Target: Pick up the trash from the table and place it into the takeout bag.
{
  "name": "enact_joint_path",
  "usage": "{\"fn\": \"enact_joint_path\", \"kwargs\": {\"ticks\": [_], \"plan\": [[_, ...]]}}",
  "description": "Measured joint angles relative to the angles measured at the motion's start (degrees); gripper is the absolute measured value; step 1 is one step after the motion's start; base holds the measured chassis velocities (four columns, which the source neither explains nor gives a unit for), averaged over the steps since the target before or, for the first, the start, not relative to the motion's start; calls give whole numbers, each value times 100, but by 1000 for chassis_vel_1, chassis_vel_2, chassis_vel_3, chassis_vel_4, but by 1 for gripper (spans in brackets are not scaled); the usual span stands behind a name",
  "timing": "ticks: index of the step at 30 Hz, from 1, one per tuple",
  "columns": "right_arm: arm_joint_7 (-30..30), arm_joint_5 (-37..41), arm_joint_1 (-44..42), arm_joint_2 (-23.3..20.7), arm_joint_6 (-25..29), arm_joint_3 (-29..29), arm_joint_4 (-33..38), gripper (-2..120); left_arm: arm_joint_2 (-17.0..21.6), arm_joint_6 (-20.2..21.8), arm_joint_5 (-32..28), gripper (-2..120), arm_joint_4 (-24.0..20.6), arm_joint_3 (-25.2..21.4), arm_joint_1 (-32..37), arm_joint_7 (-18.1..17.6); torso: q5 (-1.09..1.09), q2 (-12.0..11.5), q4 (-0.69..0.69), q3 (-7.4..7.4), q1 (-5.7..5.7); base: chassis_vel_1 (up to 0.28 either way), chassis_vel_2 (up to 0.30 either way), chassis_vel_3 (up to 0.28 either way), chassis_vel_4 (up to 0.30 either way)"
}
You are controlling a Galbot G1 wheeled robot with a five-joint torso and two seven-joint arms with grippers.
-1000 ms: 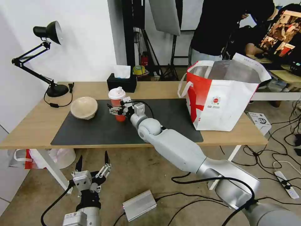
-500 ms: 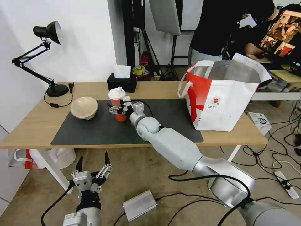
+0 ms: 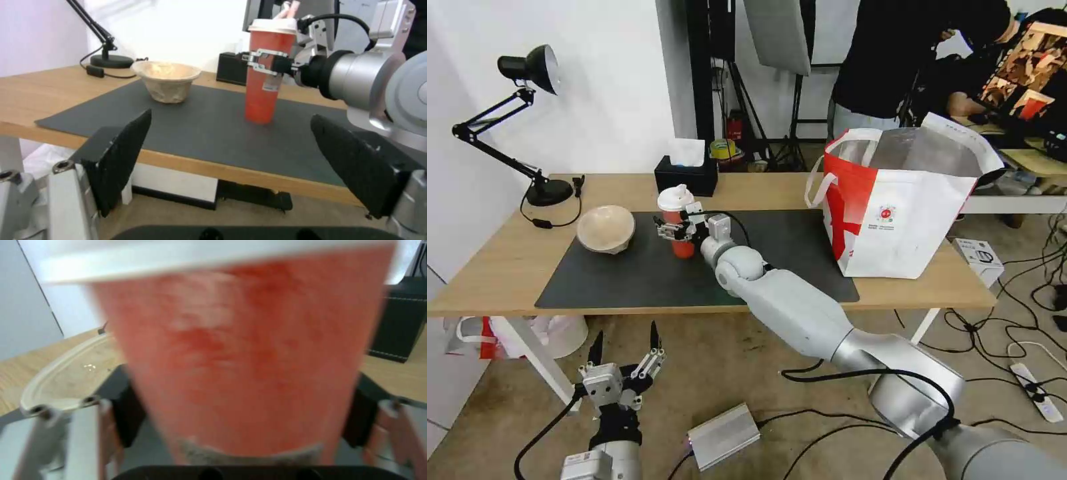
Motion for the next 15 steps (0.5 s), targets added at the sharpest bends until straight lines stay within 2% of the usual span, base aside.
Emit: {"fn": "enact_joint_path", "kwargs": {"ticks": [3, 4, 7, 8, 11, 15], "plan": [[-2, 3, -20, 22, 6, 11, -13, 62, -1, -5, 6, 94, -30, 30, 14, -56, 0, 0, 0, 0, 0, 0, 0, 0, 0], [-2, 3, -20, 22, 6, 11, -13, 62, -1, -5, 6, 94, -30, 30, 14, -56, 0, 0, 0, 0, 0, 0, 0, 0, 0], [-15, 11, -23, 26, 6, 11, -17, 48, -2, -5, 16, 94, -78, 39, 17, -72, 0, 0, 0, 0, 0, 0, 0, 0, 0], [-15, 11, -23, 26, 6, 11, -17, 48, -2, -5, 16, 94, -78, 39, 17, -72, 0, 0, 0, 0, 0, 0, 0, 0, 0], [-18, 22, -23, 23, 9, 13, -4, 33, -1, -6, 76, 94, -77, 37, 8, -78, 0, 0, 0, 0, 0, 0, 0, 0, 0], [-17, 32, -23, -15, 10, 13, 61, 23, 0, -6, 105, 94, -75, 60, -15, -77, 0, 0, 0, 0, 0, 0, 0, 0, 0]]}}
